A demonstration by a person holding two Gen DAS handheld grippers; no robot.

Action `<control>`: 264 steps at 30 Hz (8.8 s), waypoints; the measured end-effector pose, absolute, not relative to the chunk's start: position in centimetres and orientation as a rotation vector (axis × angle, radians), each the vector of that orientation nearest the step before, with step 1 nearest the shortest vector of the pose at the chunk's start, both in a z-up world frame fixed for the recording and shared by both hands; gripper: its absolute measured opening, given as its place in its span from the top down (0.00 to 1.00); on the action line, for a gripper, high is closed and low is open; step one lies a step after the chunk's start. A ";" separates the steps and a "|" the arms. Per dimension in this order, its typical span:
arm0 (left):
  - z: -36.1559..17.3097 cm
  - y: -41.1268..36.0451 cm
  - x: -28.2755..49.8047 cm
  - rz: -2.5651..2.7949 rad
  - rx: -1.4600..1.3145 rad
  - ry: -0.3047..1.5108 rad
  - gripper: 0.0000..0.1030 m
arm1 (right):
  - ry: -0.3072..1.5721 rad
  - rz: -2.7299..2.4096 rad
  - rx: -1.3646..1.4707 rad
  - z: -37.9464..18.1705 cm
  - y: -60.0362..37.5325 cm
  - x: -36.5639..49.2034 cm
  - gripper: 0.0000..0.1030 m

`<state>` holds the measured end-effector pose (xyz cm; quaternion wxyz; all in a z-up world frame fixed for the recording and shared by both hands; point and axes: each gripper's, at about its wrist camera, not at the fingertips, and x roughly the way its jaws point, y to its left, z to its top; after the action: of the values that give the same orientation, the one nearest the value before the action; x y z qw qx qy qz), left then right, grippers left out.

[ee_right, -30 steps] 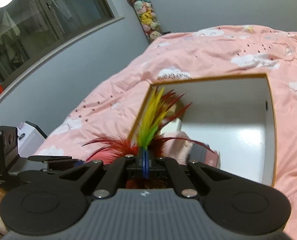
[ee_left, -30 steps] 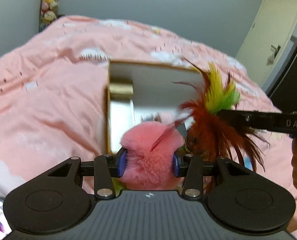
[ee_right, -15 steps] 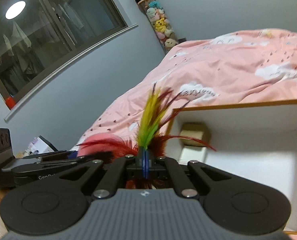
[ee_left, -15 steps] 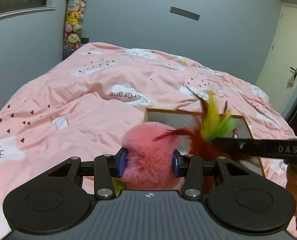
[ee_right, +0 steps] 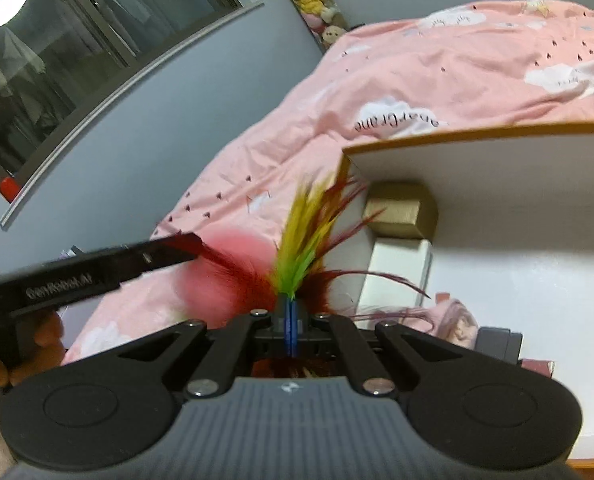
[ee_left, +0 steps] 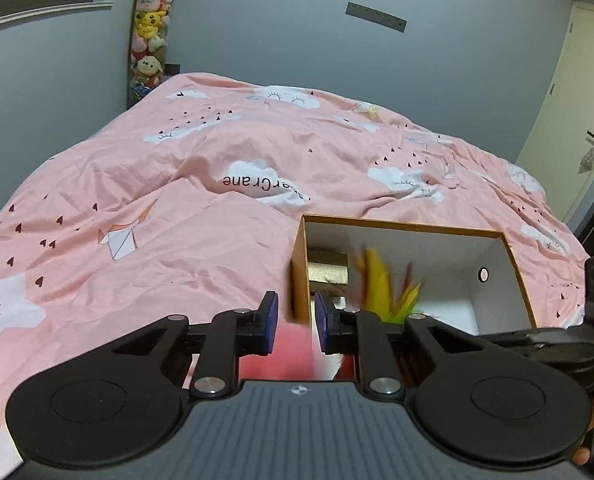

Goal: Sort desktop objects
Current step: 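Lower the feather toy into the cardboard box with the right tool and release, then carry the pink pompom over the cardboard box with the left tool and lower it, then open the left tool to release the pompom into the box, then grasp the crocheted bunny with the left tool while the right tool grasps the red panda plush, then lift the crocheted bunny with the left tool while the right tool lifts the red panda plush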

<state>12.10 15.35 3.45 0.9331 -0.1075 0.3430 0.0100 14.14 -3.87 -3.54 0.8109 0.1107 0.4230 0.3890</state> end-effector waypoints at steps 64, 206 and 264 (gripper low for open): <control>-2.6 16.0 14.5 0.027 -0.192 0.856 0.98 | 0.906 0.603 0.304 -6.0 -11.6 14.0 0.69; -8.6 -0.9 5.8 -0.432 0.075 1.055 0.20 | 0.986 0.460 -0.042 -8.6 -13.7 1.4 0.38; -6.3 4.1 3.7 -0.244 -0.009 1.058 0.24 | 0.988 0.422 0.020 -8.1 -13.3 1.3 0.44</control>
<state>3.66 4.10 -6.32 0.8562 -0.0041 0.5035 -0.1159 1.26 -13.26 -8.13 0.8590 0.0095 0.4707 0.2012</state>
